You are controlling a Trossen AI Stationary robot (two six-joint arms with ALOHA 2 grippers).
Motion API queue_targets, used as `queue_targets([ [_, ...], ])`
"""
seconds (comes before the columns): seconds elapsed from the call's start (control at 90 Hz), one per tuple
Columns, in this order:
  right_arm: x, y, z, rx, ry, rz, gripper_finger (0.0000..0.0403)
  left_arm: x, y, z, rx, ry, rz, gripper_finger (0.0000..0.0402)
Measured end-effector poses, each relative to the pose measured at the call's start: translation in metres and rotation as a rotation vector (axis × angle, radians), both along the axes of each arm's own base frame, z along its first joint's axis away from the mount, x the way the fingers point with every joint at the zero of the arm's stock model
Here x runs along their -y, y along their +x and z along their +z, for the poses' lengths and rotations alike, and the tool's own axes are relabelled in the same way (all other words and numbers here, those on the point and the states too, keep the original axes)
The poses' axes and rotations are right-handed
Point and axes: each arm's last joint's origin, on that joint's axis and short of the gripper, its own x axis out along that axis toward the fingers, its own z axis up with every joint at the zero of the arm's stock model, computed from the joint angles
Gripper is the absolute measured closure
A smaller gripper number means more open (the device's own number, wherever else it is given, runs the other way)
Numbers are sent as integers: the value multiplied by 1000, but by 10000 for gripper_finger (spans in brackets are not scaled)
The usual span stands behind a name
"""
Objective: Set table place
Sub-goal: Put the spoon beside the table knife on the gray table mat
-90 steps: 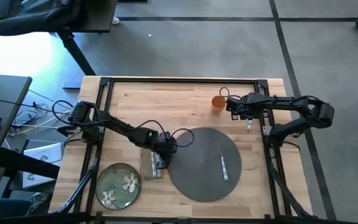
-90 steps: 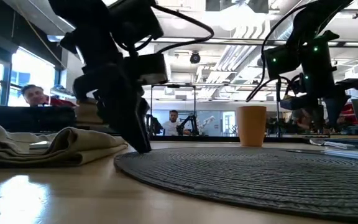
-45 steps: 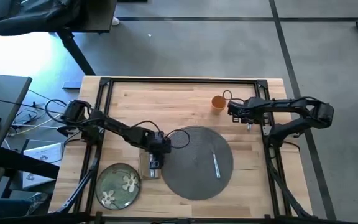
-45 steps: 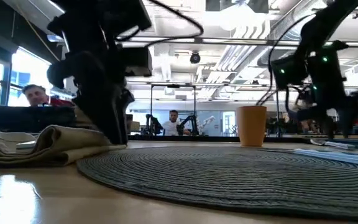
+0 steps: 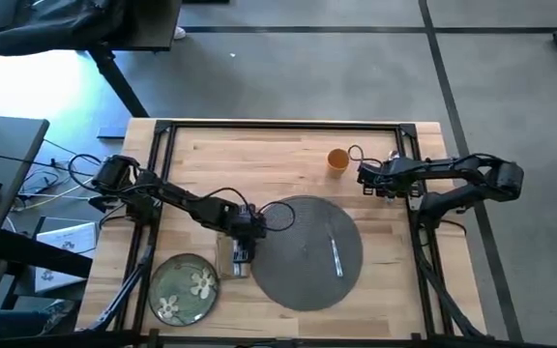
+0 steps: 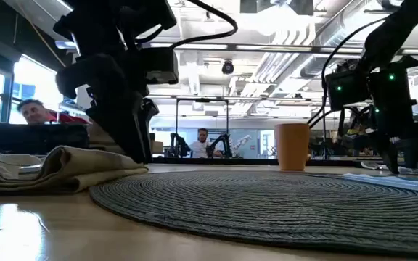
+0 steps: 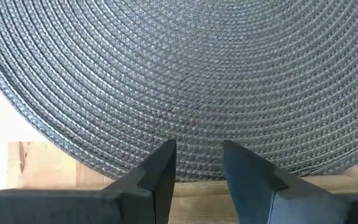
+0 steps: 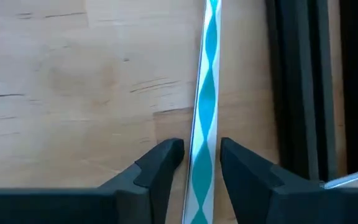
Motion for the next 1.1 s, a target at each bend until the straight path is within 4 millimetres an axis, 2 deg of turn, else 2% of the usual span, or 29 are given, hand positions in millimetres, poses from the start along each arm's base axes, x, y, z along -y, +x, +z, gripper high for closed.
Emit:
queue_targets([
  [0.089, -1, 1, 0, 1, -8, 9, 302, 0, 0, 0, 3, 2, 1, 287],
  [0.267, -3, 3, -1, -2, -33, 40, 375, 0, 1, 0, 7, 1, 2, 287],
  [0.333, -5, 4, -1, -10, -44, 56, 390, 0, 1, 0, 7, 1, 2, 287],
  [0.667, -20, 3, 5, -1, -70, 101, 388, 0, 0, 0, 4, 1, 4, 287],
  [0.789, -27, 0, 15, 74, -48, 101, 390, 0, 0, 0, 4, 1, 4, 287],
  [1.1, -29, 2, 52, 246, -87, 142, 391, -1, 0, 1, 4, 0, 6, 287],
])
